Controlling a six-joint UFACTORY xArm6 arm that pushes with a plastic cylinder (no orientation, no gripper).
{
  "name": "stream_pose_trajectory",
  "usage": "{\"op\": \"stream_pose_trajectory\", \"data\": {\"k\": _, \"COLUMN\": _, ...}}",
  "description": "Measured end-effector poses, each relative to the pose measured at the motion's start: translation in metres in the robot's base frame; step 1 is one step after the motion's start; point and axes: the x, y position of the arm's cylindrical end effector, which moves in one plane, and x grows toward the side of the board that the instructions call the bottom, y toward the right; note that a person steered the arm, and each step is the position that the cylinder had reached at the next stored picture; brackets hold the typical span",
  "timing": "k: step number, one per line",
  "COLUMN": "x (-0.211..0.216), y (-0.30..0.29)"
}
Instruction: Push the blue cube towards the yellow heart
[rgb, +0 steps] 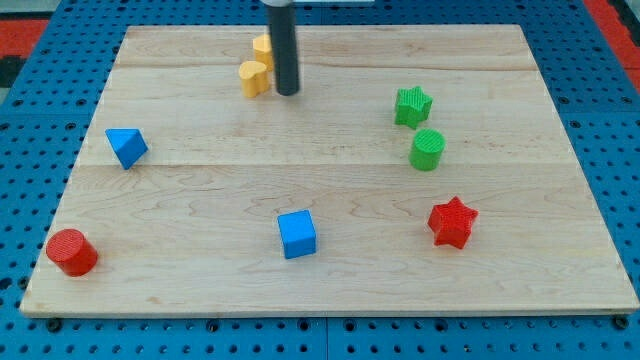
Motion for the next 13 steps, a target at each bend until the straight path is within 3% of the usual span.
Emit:
{"op": "stream_pose_trajectory", "data": {"k": 1, "x": 0.064, "y": 0.07}}
{"op": "stream_pose_trajectory", "data": {"k": 3, "x": 0.206, "y": 0.068}}
{"op": "stream_pose_trajectory", "data": {"k": 4, "x": 0.221, "y": 0.065}}
{"op": "stream_pose_trajectory", "data": {"k": 6, "x": 0.223, "y": 0.001}}
{"op": "stream_pose_trajectory", "data": {"k": 7, "x": 0.192, "y": -0.042}}
{"op": "stream_pose_trajectory", "data": {"k": 9, "x": 0.137, "y": -0.067}}
{"op": "stream_pose_trajectory", "data": {"k": 10, "x": 0.157, "y": -0.05}}
{"op": "stream_pose_trajectory", "data": {"k": 11, "x": 0.181, "y": -0.069}}
{"op": "stream_pose_trajectory", "data": {"k": 12, "x": 0.156, "y": -0.105}}
{"op": "stream_pose_trajectory", "data": {"k": 13, "x": 0.106, "y": -0.099}}
